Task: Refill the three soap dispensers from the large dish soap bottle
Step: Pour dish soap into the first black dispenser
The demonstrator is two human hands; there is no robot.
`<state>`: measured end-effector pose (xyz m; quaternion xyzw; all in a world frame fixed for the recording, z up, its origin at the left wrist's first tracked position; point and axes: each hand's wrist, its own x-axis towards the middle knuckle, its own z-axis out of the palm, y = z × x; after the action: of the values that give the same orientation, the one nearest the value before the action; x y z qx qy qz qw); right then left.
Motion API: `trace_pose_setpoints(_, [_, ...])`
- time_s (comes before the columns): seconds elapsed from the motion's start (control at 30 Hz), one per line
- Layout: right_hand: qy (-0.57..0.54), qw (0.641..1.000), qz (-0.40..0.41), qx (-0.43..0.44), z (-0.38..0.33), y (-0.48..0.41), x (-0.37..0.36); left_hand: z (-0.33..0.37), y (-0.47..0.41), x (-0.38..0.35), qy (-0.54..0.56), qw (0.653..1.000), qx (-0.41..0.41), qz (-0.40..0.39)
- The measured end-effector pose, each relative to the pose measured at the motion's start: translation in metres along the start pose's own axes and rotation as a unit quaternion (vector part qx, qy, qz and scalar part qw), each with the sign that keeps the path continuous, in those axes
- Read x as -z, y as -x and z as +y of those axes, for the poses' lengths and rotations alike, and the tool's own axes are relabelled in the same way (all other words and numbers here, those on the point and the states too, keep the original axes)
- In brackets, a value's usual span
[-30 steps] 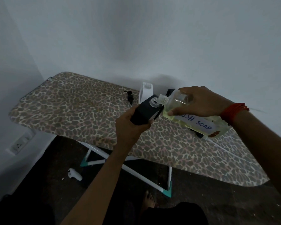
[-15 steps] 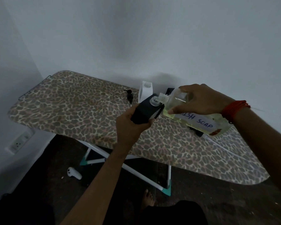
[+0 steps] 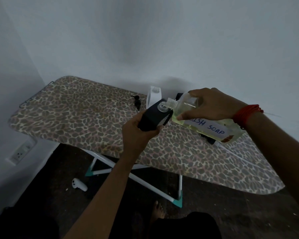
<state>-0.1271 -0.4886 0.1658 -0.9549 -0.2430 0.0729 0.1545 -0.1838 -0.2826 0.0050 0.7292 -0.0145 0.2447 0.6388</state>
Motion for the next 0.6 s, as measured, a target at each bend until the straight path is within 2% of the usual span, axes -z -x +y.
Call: trace_pose_setpoints(0.6, [0.014, 1.000, 0.017, -0.017, 0.0030, 0.0020, 0.0007, -0.0064, -0.0012, -0.0038, -0.009, 1.000, -0.002, 0.003])
